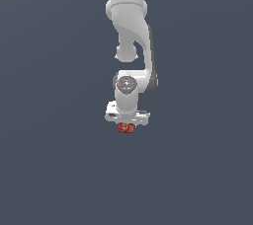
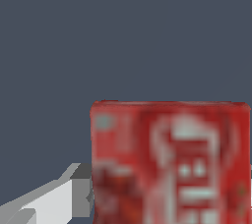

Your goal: Pick up the object and move it to a goal position.

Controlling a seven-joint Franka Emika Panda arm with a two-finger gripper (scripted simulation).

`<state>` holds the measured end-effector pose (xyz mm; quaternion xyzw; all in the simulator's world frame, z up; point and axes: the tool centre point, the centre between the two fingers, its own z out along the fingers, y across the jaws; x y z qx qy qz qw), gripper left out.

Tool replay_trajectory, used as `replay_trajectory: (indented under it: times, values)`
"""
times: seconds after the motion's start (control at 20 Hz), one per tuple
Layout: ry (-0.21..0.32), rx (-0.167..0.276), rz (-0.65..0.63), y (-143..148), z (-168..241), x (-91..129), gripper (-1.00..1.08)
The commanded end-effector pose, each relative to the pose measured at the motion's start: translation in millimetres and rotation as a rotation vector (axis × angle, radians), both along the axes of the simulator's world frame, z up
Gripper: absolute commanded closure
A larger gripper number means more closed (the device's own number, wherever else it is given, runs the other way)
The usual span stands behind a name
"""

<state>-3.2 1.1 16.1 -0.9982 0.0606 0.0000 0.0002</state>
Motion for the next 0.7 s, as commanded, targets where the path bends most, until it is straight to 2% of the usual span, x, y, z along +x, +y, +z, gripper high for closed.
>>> replay_trajectory:
  times: [0.0,0.65]
  values:
    - [0.000,0.000,-0.001,-1,-1,0,1.08]
    - [-0.001,0.001,0.001,-7,10,5,1.08]
